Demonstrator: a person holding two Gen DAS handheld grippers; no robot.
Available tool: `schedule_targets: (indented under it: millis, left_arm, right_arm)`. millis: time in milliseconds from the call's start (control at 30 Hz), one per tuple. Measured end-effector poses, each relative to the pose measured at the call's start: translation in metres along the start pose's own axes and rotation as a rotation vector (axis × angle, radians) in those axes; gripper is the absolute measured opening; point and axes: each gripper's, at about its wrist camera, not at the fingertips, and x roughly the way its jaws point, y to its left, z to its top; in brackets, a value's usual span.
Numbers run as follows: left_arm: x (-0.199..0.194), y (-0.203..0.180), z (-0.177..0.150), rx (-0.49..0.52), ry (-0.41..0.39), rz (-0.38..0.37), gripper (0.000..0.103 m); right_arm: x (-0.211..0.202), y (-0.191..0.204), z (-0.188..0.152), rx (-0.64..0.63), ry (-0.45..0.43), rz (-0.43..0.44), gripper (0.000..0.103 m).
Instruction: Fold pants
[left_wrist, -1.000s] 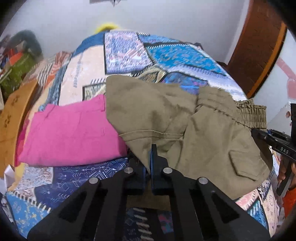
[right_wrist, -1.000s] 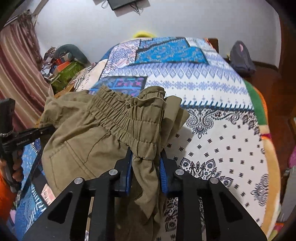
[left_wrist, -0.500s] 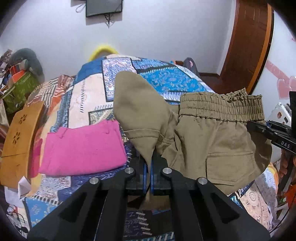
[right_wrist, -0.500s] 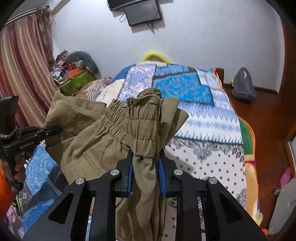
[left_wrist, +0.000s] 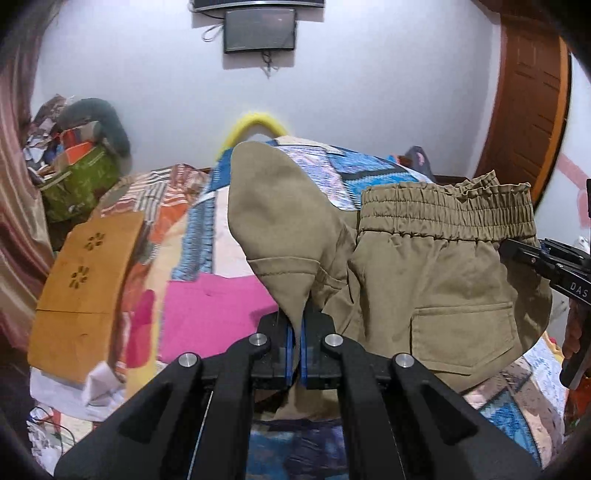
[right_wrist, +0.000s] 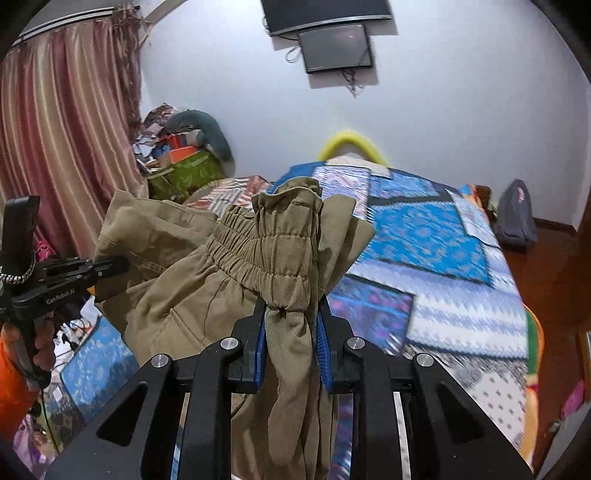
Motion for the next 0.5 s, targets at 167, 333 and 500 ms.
schedule_targets:
  millis: [167, 333, 500]
  left_arm:
    - [0.018, 0.041, 0.008, -0.026, 0.002, 0.043, 0.002]
    - [0.049, 0.078, 0.007, -0.065, 0.019, 0.064, 0.002]
    - [0.083, 0.109, -0.007, -0.106, 0.068, 0.077, 0.002]
  right_arm:
    - [0.041, 0.021, 0.015, -0.026, 0.009, 0.030, 0.020]
    - [0.080, 0.034, 0.022, -0.045, 0.033, 0.053, 0.020]
    - [0.121, 0.041, 0.020, -0.058, 0.088, 0.089, 0.020]
